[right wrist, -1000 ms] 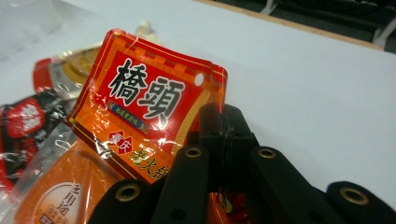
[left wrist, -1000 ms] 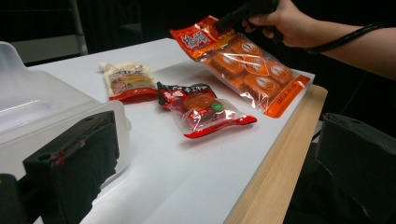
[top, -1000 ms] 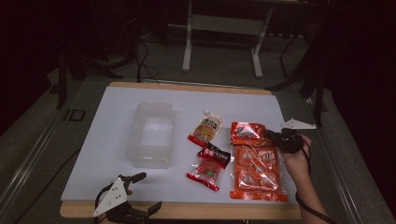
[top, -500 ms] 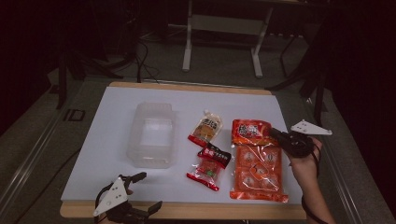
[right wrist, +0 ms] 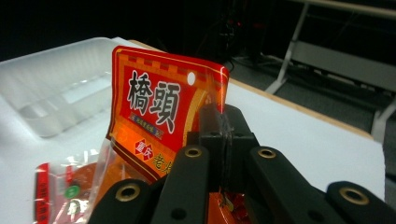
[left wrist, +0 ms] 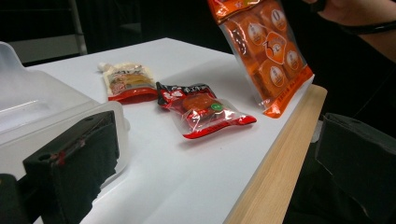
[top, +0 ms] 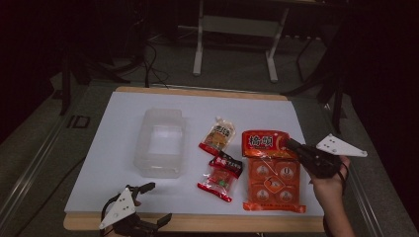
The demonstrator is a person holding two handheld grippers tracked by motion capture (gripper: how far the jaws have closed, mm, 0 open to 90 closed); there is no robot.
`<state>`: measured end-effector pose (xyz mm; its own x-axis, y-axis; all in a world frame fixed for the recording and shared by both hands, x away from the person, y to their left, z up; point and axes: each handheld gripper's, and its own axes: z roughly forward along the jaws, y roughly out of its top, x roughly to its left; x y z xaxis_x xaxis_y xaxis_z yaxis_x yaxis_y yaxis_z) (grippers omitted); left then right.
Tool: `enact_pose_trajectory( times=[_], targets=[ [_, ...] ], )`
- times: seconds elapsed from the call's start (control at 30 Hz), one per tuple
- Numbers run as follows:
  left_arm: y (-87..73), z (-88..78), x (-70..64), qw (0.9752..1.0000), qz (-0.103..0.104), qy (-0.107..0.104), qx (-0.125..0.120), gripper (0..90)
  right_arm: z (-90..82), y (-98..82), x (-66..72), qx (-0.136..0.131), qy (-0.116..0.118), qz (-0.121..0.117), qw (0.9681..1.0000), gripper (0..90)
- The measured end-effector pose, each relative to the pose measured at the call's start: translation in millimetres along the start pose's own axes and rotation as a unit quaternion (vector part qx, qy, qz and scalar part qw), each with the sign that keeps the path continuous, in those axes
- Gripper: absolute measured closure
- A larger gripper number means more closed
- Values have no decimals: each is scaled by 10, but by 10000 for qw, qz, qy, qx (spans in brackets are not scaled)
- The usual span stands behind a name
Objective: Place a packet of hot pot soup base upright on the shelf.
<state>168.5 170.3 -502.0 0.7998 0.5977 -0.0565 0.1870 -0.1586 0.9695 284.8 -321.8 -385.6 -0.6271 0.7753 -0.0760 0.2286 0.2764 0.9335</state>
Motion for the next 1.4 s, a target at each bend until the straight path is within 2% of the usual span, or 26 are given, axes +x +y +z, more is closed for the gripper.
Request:
enact_pose_trajectory(
  times=[0.23, 0.53, 0.63, 0.7, 0.8, 1.0, 1.1, 1.23, 1.4],
  targets=[
    [3, 0, -3, 10000, 11, -3, -14, 0, -174, 81, 214, -271, 137, -338, 9990, 891],
    [17, 21, -32, 10000, -7, -58, -26, 0, -339, 181, 348, -599, 354, -381, 9968, 891],
    [23, 40, -43, 10000, 13, -77, 4, 0, -360, 250, 405, -703, 424, -438, 9957, 892],
    [35, 50, -45, 9999, 56, -85, 2, 0, -346, 298, 451, -732, 384, -534, 9951, 892],
    [62, 55, -36, 9999, 8, -85, -72, 0, -301, 368, 503, -744, 335, -624, 9947, 893],
    [150, 118, -23, 9999, 13, -110, -118, 0, -276, 535, 561, -850, 345, -694, 9934, 892],
    [225, 201, -28, 9997, 103, -174, -111, 0, -288, 624, 619, -922, 436, -724, 9922, 892],
    [358, 325, -41, 9992, 207, -295, -189, 0, -305, 730, 717, -996, 700, -793, 9894, 892],
    [526, 462, -7, 9987, 175, -406, -261, 0, -349, 835, 854, -1136, 963, -899, 9847, 891]
  ],
)
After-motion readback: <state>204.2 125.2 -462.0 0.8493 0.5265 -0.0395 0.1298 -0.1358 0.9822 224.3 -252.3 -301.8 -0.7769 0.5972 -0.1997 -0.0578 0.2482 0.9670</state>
